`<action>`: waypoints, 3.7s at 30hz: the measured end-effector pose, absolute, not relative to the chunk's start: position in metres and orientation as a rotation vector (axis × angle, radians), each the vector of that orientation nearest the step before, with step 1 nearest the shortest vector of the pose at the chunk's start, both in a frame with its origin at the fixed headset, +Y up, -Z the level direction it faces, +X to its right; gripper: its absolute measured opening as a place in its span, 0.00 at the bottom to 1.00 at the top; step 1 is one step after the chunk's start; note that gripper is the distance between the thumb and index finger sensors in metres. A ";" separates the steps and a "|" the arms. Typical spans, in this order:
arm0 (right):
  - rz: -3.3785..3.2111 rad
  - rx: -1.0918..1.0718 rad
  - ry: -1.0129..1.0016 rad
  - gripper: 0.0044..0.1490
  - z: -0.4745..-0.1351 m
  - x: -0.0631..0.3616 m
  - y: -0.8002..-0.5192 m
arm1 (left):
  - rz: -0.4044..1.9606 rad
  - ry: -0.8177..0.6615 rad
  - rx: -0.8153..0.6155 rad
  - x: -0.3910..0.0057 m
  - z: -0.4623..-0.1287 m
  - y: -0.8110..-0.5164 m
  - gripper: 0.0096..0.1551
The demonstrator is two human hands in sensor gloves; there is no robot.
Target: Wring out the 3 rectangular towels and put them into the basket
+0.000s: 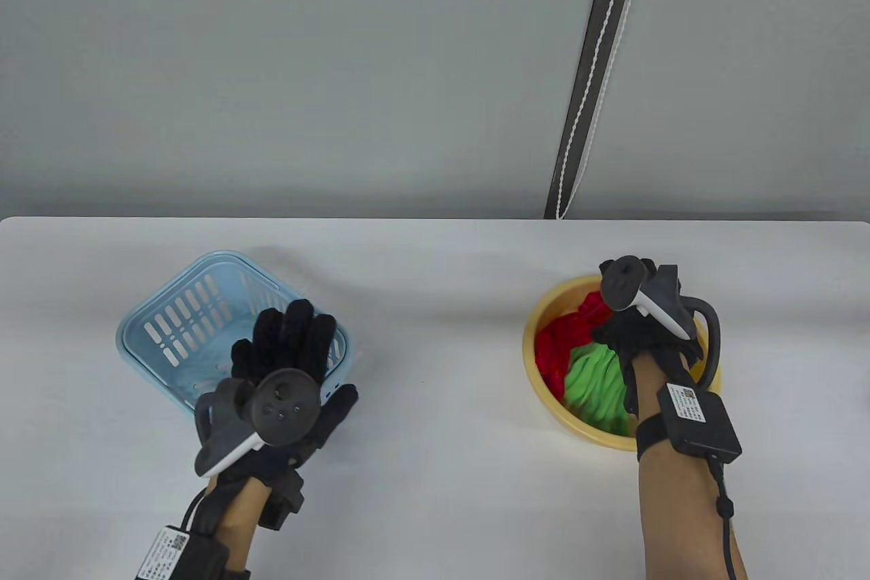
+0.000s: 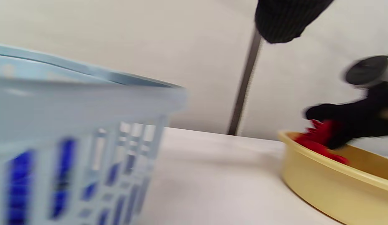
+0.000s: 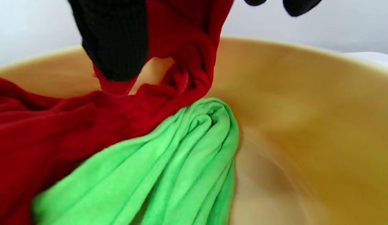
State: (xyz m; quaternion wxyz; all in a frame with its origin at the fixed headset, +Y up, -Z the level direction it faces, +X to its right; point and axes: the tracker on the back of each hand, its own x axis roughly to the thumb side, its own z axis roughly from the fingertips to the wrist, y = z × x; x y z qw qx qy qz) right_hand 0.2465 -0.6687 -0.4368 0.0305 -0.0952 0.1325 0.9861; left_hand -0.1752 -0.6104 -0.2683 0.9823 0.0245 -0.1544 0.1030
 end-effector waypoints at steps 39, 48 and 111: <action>1.957 0.255 -0.301 0.35 -0.280 0.186 -0.514 | 0.540 -0.557 0.153 -0.106 -0.239 -0.665 0.61; 1.770 0.391 -0.017 0.32 -0.283 0.107 -0.581 | 0.792 -0.480 0.151 -0.121 -0.243 -0.666 0.68; 1.793 0.574 0.391 0.33 -0.288 0.080 -0.718 | 1.852 -0.443 -0.133 -0.158 -0.260 -0.702 0.34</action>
